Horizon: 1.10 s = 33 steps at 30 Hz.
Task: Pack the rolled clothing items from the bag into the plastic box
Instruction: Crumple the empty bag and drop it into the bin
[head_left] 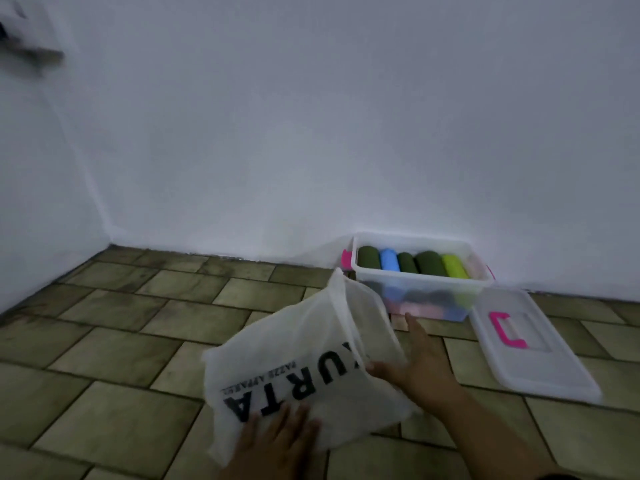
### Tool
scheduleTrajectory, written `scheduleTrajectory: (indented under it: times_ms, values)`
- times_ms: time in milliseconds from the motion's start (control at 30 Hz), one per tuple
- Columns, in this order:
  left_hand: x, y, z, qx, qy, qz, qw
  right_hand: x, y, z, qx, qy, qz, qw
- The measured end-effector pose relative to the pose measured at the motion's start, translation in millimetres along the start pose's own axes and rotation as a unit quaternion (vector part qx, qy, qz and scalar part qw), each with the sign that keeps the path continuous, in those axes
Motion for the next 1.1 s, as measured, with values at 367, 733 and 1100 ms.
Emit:
scheduleTrajectory:
  times_ms: [367, 733, 1100]
  values:
    - [25.6, 28.8, -36.7, 0.170, -0.164, -0.289, 0.928, 51.6, -66.3, -77.8, -0.176, -0.021, -0.013, 0.984]
    - [76.7, 88.7, -120.7, 0.034, -0.674, -0.110, 0.729, 31.0, -92.4, -63.8, -0.052, -0.186, -0.076, 0.978]
    - [57.0, 109.6, -140.5, -0.038, -0.214, -0.188, 0.958, 18.6, -120.4, -64.0, 0.092, 0.037, -0.079, 0.992]
Point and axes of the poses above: each hand's wrist, its own y-axis towards the middle knuckle, its own x-axis out of the back of the hand, z = x × y, the point moved 1 cm from there along y, towards the middle knuckle, and after that the axes turned 1 degree about z, right-handed, at the moved point
